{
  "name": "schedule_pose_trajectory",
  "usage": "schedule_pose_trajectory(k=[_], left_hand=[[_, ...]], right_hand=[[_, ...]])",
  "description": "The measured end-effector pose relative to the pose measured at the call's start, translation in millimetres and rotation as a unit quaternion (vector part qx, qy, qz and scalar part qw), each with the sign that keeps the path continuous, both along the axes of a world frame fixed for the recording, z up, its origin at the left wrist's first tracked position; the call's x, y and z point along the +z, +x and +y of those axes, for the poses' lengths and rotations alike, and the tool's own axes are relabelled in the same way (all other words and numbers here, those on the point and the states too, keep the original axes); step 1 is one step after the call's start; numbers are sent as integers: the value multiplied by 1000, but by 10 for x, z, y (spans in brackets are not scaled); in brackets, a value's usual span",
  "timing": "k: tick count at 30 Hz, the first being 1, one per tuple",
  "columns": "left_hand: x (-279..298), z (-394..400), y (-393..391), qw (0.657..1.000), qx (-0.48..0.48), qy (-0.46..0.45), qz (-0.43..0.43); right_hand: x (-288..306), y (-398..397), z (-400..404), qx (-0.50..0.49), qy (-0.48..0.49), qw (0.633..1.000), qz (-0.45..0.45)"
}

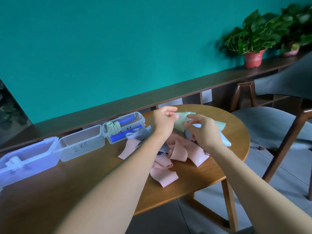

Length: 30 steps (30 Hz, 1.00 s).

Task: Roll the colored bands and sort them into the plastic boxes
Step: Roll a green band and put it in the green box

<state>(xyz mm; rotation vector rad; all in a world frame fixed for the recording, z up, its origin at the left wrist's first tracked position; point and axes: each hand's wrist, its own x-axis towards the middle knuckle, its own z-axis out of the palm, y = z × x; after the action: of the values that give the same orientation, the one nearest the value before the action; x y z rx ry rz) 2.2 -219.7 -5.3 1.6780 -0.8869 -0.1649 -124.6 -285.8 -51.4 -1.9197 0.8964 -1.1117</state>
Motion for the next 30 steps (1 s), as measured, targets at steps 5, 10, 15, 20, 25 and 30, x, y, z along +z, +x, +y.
schedule_pose_trajectory(k=[5, 10, 15, 20, 25, 30], left_hand=[[385, 85, 130, 997, -14, -78, -3], [763, 276, 214, 992, -2, -124, -30], [1082, 592, 278, 986, 10, -159, -48], [1380, 993, 373, 981, 12, -189, -50], [1629, 1532, 393, 983, 4, -179, -37], [1753, 2209, 410, 988, -3, -154, -16]], right_hand=[[312, 87, 14, 59, -42, 997, -23], [714, 182, 113, 111, -53, 991, -46], [1085, 297, 333, 146, -87, 984, -51], [1417, 431, 675, 168, -83, 978, -94], [1669, 568, 1064, 211, -29, 964, -162], [1901, 616, 1577, 305, 54, 926, -215]])
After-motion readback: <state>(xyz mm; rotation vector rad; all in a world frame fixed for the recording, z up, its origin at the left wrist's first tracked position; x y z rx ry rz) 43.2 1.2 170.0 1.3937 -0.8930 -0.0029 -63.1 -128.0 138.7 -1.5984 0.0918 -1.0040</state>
